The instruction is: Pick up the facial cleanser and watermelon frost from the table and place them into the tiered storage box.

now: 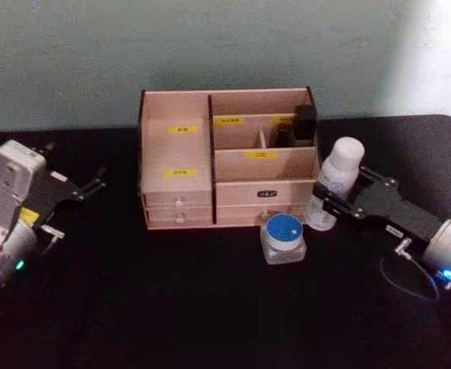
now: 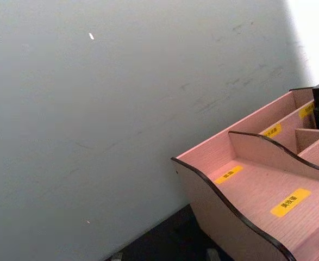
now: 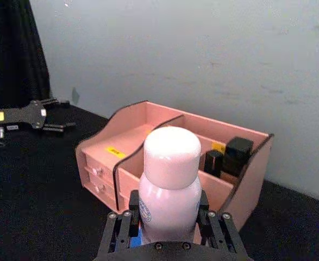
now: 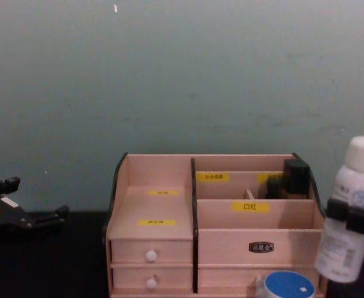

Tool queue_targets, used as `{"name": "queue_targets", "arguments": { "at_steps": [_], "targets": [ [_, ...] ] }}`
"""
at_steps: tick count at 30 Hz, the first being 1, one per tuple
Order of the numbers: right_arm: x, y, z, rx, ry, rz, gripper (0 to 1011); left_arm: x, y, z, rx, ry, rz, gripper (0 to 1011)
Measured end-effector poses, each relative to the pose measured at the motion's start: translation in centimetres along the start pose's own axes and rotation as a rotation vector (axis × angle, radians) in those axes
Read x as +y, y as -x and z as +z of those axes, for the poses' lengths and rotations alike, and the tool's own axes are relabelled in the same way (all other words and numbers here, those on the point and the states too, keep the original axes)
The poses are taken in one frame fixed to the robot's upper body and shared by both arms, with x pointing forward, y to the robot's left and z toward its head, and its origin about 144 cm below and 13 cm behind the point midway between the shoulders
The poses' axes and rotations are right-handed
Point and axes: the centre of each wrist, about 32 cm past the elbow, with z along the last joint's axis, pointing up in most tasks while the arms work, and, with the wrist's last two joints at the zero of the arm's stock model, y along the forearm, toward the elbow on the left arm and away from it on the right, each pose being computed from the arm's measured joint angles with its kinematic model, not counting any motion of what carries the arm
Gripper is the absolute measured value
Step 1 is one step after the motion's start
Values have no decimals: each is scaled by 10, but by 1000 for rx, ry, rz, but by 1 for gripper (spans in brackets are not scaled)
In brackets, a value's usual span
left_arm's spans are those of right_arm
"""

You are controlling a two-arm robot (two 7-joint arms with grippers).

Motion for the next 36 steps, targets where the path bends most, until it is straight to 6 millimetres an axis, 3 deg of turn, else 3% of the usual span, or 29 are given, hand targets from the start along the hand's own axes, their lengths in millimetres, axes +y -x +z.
{"name": "queue_targets", "arguments": {
  "at_steps": [12,36],
  "targets": [
    [17,-6,12,-7,-25,38,589,0,0,0,0,0,0,1001],
    [74,-26,33,-36,-64,93,589,0,0,0,0,0,0,1001]
  ]
}}
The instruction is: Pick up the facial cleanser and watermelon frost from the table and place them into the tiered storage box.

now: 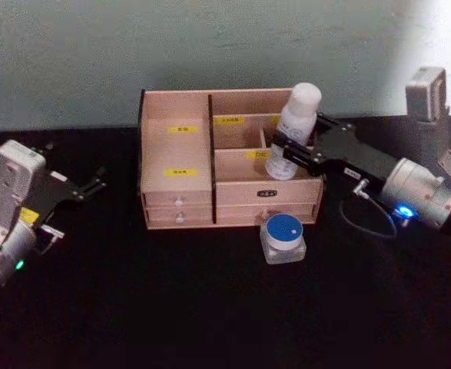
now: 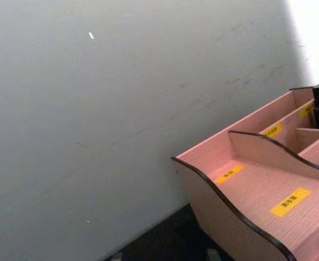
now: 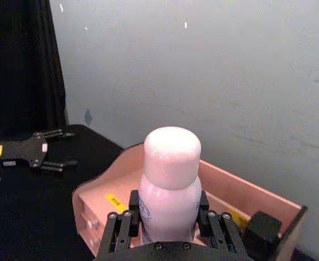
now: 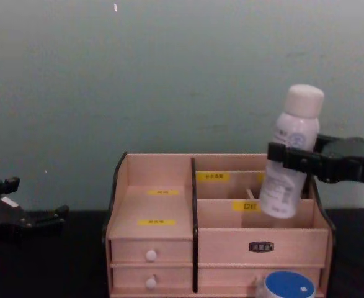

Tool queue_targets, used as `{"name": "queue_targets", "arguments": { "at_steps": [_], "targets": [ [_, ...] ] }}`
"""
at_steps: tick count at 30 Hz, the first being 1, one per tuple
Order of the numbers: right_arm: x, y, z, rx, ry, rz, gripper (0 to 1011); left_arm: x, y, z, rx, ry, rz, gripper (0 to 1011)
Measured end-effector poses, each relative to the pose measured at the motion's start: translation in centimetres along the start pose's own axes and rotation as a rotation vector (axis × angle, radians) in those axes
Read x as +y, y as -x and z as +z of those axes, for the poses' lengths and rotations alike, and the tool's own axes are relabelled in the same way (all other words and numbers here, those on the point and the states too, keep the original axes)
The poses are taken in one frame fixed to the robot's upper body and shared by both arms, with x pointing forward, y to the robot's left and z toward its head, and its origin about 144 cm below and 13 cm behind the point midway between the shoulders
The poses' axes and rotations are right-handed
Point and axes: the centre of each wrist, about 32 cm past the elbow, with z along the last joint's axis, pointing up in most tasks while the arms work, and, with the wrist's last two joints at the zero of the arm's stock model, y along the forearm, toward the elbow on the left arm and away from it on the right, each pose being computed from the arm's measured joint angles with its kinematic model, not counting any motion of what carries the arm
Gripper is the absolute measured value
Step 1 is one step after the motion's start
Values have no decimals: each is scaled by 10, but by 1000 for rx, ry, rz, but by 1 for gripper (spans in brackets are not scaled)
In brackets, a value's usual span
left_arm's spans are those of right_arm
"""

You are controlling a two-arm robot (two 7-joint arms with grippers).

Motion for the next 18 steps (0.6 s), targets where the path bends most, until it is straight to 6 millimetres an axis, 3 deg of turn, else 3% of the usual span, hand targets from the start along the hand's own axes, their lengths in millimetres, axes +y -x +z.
{"name": "queue_targets", "arguments": {
  "at_steps": [18],
  "targets": [
    [30,-10,3,-8,-28,2,589,0,0,0,0,0,0,1001]
  ]
}}
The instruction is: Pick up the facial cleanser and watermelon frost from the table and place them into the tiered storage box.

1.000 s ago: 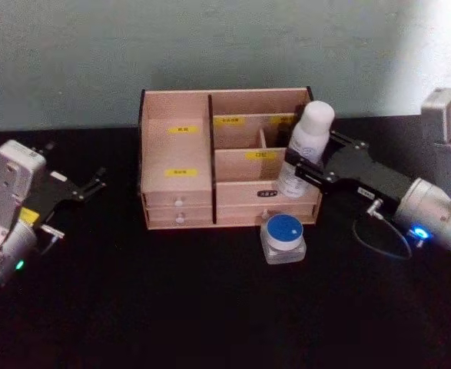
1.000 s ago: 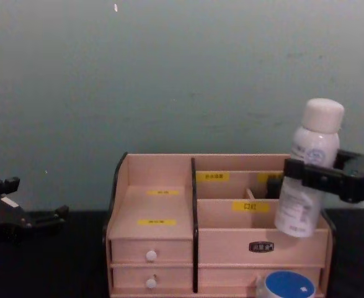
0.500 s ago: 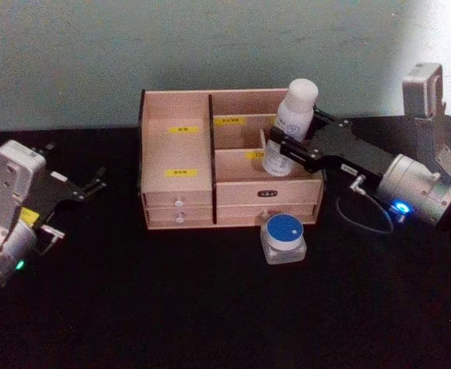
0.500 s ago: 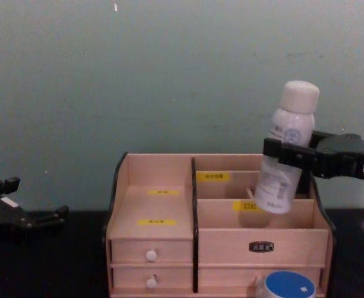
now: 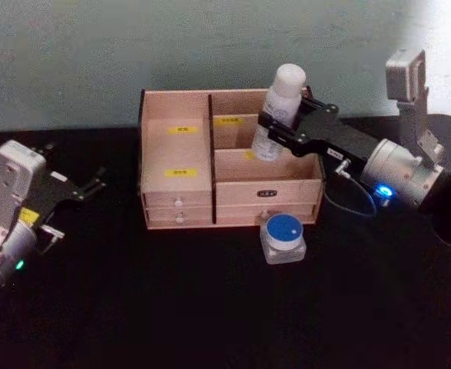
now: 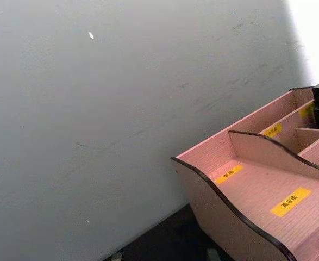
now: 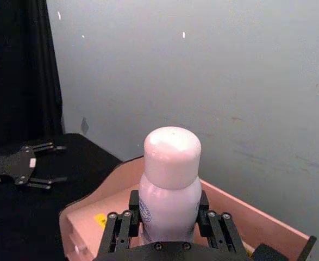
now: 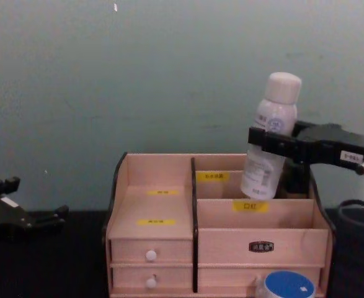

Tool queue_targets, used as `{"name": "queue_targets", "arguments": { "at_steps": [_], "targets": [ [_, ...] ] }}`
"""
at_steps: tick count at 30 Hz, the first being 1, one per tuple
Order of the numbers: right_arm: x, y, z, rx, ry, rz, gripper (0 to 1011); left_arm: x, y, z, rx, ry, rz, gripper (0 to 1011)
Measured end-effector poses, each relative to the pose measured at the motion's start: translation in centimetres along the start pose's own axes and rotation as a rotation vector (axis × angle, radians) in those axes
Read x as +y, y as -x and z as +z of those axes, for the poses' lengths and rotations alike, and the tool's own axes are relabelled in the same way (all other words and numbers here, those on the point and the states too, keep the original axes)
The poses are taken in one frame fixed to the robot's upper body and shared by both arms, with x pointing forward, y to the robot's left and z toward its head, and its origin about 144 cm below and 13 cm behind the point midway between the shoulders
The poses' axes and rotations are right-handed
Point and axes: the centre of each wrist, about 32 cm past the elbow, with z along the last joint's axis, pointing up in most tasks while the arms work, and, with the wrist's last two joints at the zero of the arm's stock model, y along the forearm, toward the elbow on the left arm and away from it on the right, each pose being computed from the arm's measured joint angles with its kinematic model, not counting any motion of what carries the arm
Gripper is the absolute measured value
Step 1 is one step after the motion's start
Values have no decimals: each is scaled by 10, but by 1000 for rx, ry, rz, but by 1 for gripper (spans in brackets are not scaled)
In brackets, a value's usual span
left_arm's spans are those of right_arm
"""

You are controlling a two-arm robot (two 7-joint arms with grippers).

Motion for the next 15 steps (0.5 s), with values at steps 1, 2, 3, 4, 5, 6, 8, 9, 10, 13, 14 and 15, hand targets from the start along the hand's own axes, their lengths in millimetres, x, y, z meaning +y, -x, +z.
{"name": "queue_targets", "arguments": {
  "at_steps": [1,2,3,4,5,6,8,9,10,13,14,15],
  "targets": [
    [1,-1,0,-1,0,-1,589,0,0,0,0,0,0,1001],
    [4,-2,0,-2,-1,-2,589,0,0,0,0,0,0,1001],
    [4,-2,0,-2,-1,-2,589,0,0,0,0,0,0,1001],
    [6,-3,-1,-2,1,-3,589,0,0,0,0,0,0,1001],
    [7,-4,-1,-2,1,-4,589,0,0,0,0,0,0,1001],
    [10,-6,-1,-4,1,-5,589,0,0,0,0,0,0,1001],
    [14,-8,-1,-7,3,-6,589,0,0,0,0,0,0,1001],
    [16,-9,-1,-7,2,-7,589,0,0,0,0,0,0,1001],
    [17,-10,-1,-7,4,-7,589,0,0,0,0,0,0,1001],
    [22,-15,-2,-8,5,-9,590,0,0,0,0,0,0,1001],
    [23,-15,-2,-8,5,-10,589,0,0,0,0,0,0,1001],
    [24,-16,-3,-8,6,-11,589,0,0,0,0,0,0,1001]
  ]
}}
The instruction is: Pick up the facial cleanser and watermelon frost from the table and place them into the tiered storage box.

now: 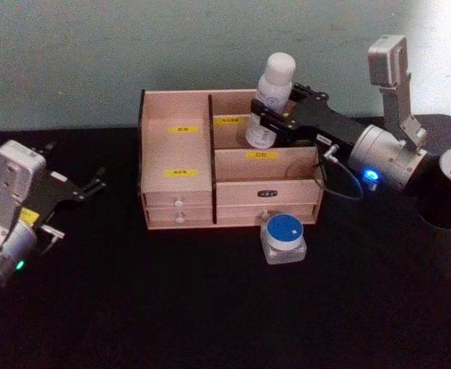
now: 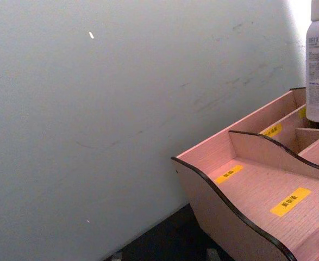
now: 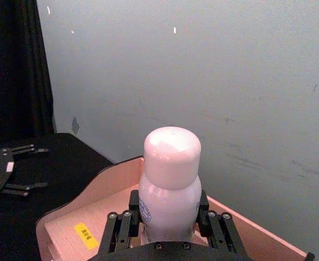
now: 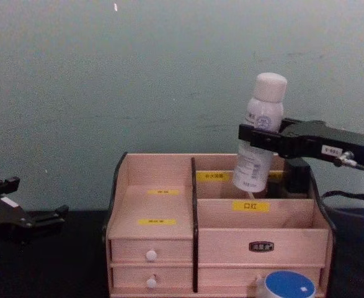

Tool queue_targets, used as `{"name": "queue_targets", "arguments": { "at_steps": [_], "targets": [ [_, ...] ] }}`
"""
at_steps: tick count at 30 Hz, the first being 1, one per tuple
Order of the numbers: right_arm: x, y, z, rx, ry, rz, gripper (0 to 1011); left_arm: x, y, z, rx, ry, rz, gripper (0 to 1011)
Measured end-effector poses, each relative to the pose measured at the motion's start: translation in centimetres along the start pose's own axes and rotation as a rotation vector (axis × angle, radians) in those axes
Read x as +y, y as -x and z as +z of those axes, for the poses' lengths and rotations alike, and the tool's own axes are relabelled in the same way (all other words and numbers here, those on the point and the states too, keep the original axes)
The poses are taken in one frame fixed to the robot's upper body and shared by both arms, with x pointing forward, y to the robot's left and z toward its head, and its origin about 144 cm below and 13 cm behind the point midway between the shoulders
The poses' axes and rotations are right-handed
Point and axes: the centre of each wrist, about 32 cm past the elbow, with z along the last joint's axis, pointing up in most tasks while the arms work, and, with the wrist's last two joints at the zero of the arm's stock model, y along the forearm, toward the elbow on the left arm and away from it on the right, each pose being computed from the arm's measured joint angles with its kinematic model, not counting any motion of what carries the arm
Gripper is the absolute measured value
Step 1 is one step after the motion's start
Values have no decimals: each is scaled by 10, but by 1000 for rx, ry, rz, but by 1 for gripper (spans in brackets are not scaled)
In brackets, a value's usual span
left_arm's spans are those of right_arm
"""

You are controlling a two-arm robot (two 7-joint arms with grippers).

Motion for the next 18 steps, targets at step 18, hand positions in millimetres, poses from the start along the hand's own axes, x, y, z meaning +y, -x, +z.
{"name": "queue_targets", "arguments": {
  "at_steps": [18],
  "targets": [
    [24,-9,-7,6,14,19,589,0,0,0,0,0,0,1001]
  ]
}}
